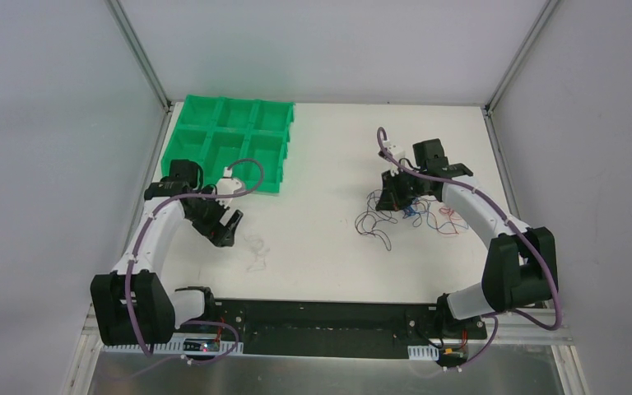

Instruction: Untangle the cables

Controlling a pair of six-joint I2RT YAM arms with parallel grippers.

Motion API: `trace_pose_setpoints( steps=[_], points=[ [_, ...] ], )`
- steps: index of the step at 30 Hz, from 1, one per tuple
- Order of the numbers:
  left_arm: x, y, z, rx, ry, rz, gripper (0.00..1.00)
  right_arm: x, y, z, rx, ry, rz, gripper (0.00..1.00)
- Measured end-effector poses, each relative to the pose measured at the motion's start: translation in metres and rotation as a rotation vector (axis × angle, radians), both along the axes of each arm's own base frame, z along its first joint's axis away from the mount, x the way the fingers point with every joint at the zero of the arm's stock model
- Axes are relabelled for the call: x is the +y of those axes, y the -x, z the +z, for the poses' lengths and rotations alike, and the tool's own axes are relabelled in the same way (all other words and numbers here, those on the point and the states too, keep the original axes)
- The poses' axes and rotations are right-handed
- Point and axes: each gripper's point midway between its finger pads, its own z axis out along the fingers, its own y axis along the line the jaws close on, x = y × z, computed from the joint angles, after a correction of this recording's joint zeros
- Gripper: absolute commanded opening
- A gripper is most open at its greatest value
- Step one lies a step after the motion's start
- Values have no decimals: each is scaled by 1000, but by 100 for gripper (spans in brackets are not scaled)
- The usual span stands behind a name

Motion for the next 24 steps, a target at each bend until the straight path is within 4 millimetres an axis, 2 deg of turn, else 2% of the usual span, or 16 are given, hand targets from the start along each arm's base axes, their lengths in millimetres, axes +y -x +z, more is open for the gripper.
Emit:
trace_pose_setpoints(
  steps=[5, 9, 17, 21, 24],
  points=[
    [17, -6, 6, -88, -113, -114, 99, -1, 2, -1, 12, 3, 0, 0],
    [17, -10, 6, -63, -108, -73, 99, -1, 4, -1, 19, 5, 0, 0],
    [-15, -7, -4, 136, 61, 130, 99, -2, 5, -2, 24, 11, 5, 0],
    [-28, -14, -4, 180, 71, 158, 99, -2, 3, -2, 27, 15, 7, 0],
    [-39, -14, -14, 215, 27, 134, 99, -3, 2, -4, 29, 21, 4, 0]
  ],
)
